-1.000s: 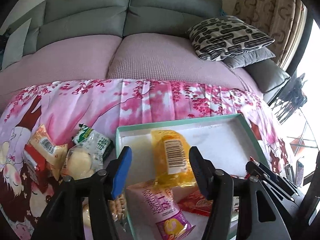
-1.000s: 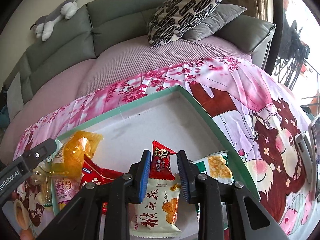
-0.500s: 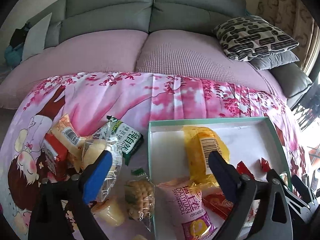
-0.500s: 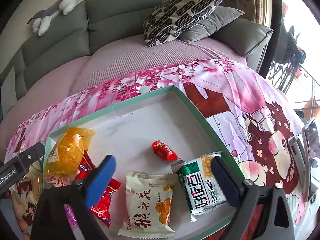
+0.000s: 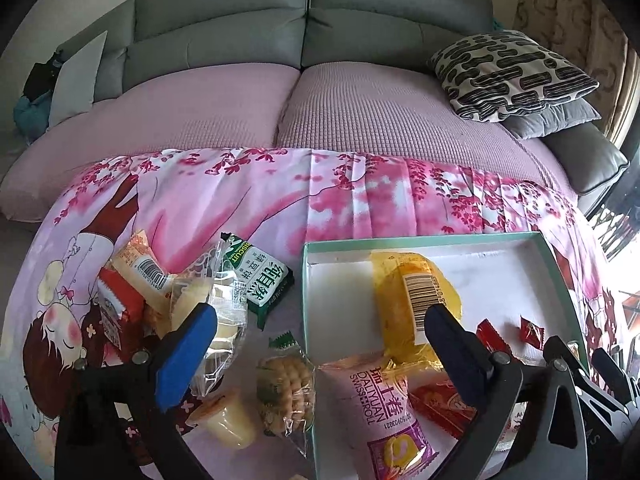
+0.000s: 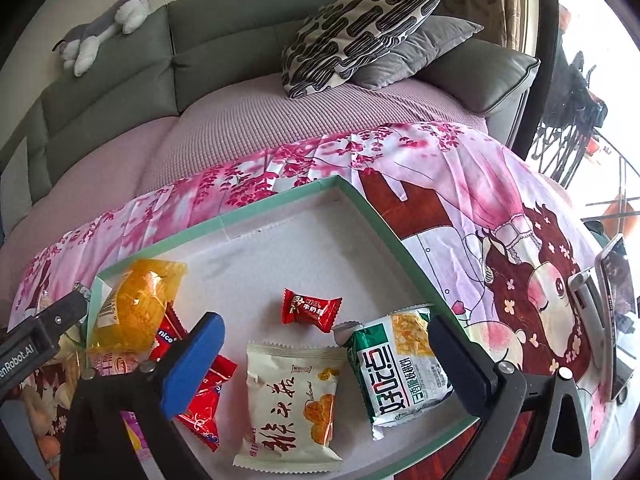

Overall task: Organize snacks
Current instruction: 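Move both open tools back toward the snack pile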

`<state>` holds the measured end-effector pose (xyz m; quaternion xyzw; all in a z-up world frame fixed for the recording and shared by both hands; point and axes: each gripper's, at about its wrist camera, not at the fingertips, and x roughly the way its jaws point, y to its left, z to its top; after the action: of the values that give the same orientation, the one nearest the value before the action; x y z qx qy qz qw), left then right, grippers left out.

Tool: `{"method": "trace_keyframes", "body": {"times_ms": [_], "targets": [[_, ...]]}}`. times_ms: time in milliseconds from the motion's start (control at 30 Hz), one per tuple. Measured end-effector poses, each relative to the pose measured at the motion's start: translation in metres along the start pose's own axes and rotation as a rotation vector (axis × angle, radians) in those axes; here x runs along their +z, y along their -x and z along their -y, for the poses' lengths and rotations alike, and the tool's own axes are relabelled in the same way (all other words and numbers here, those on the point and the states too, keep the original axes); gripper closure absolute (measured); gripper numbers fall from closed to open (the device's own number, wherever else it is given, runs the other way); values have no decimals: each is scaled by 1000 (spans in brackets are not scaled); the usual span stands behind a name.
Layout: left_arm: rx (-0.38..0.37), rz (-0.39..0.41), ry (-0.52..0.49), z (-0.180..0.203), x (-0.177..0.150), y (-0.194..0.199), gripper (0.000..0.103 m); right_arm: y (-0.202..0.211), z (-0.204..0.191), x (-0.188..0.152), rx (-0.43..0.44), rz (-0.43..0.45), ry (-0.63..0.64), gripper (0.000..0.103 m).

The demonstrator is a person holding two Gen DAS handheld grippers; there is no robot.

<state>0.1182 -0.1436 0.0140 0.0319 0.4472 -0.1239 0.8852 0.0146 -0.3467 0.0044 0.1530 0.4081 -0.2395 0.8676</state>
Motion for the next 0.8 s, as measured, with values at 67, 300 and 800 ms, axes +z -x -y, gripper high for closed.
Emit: {"method": "trace_keyframes", "body": {"times_ms": [67,300,800], "targets": [[2,1,-8,-1,0,2,0,4,0,1,0,5,-4,0],[40,20,-39,-15,-2,19,0,14,-2,3,28,17,-53,0],[161,84,221,-138,-11,63,0,25,-69,-8,142,39,52,0]]}}
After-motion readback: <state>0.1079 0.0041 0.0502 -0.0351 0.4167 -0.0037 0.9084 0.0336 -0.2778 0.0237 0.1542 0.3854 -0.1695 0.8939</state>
